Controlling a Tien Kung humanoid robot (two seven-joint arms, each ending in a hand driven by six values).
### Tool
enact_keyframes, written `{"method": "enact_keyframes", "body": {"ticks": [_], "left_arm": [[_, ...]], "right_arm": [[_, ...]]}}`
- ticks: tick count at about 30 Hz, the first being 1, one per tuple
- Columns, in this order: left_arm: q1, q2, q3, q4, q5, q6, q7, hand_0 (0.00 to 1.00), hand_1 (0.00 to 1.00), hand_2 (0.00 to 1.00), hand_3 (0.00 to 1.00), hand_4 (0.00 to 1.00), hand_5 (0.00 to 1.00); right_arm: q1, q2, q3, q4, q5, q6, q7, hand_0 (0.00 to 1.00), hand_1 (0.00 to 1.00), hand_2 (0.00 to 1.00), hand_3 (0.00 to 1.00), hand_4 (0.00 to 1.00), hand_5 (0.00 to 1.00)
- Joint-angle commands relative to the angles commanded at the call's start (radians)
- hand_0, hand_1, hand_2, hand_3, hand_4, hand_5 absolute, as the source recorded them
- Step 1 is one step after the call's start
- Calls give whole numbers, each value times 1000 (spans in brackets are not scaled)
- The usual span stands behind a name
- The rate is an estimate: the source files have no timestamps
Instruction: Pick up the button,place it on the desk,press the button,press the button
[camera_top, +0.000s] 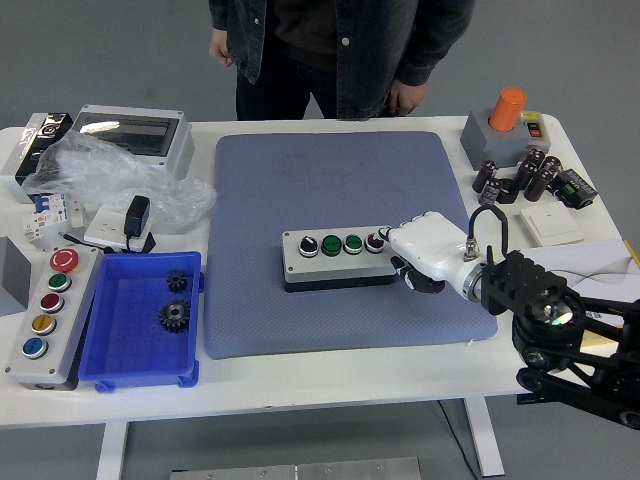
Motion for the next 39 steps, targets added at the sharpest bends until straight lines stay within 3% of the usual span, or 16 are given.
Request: {"method": "enact_keyframes", "body": {"ticks": [13,14,19,20,25,26,31,32,37,38,39], "left_arm": [[3,0,11,0,-8,-1,2,667,683,617,632,589,413],[3,0,13,0,-9,-1,2,666,683,616,632,588,416],[-4,6,15,0,-7,-2,3,666,683,616,632,588,416],[-4,7,15,0,-5,-2,3,667,683,617,632,587,415],[2,10,10,1,3,-4,6,667,683,617,632,587,415],[4,10,9,1,4,-4,7,667,683,617,632,587,415],[13,1,-2,2,9,-5,9,667,683,617,632,587,415],[13,-1,-4,2,11,-6,9,666,684,618,633,586,415],[12,-6,-19,2,22,-6,8,666,684,618,633,586,415],[12,-7,-21,2,24,-6,8,667,684,619,633,587,416],[12,-7,-22,2,25,-6,8,667,684,619,633,587,416]], "right_arm": [[-60,-51,202,58,163,-81,106,563,442,215,723,339,2],[-68,-49,218,54,175,-83,112,475,414,239,730,420,199],[-130,-16,308,20,226,-103,148,475,414,239,730,420,199],[-147,-5,329,13,236,-114,159,612,486,572,816,788,271],[-251,59,457,-19,327,-193,252,612,486,572,816,788,271],[-268,66,481,-24,348,-209,273,871,884,973,998,998,527],[-345,87,606,-41,487,-269,398,871,884,973,998,998,527],[-355,89,627,-42,513,-275,421,932,932,998,998,998,747],[-404,96,738,-39,649,-289,538,932,932,998,998,998,747],[-412,97,759,-39,675,-290,560,920,907,951,998,998,821],[-418,97,777,-39,695,-291,577,920,907,951,998,998,821]]}}
